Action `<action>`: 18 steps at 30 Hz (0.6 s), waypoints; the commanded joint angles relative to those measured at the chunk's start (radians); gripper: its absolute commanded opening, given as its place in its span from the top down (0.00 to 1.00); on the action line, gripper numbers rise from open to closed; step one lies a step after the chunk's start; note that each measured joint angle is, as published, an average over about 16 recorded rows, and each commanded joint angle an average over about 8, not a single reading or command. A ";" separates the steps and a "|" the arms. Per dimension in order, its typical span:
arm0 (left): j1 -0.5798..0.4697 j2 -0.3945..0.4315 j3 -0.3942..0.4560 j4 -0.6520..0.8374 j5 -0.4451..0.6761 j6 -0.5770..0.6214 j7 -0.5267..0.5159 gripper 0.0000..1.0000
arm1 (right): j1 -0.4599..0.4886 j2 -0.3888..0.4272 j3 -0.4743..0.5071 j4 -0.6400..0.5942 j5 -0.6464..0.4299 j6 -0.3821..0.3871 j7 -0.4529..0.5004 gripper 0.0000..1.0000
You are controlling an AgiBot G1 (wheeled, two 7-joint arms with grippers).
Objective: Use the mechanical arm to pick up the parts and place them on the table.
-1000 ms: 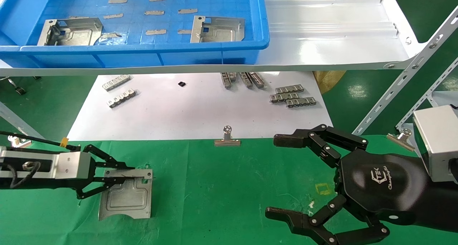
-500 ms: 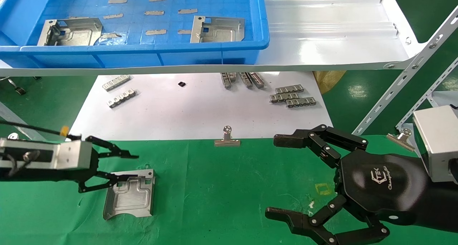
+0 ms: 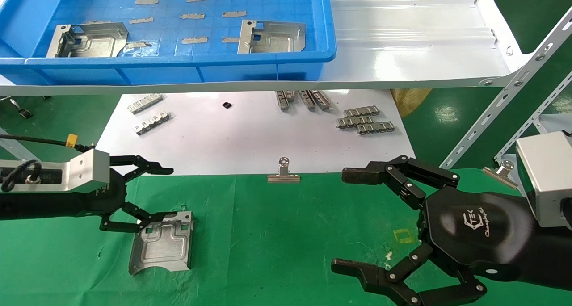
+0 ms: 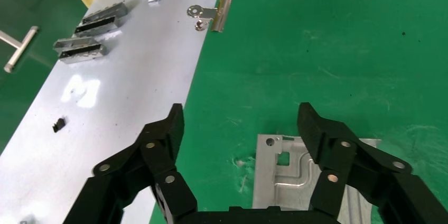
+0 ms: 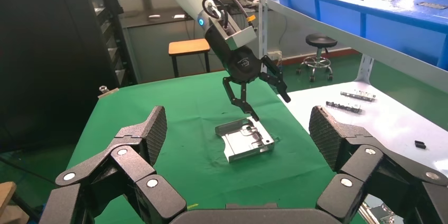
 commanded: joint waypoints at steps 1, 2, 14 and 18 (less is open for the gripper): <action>-0.002 0.001 0.002 0.002 0.003 0.000 0.008 0.00 | 0.000 0.000 0.000 0.000 0.000 0.000 0.000 0.00; 0.002 -0.001 -0.002 -0.005 0.001 -0.001 0.004 0.00 | 0.000 0.000 0.000 0.000 0.000 0.000 0.000 0.00; 0.119 -0.047 -0.103 -0.213 -0.071 -0.019 -0.144 0.00 | 0.000 0.000 0.000 0.000 0.000 0.000 0.000 0.00; 0.163 -0.065 -0.142 -0.292 -0.098 -0.026 -0.200 0.00 | 0.000 0.000 0.000 0.000 0.000 0.000 0.000 0.00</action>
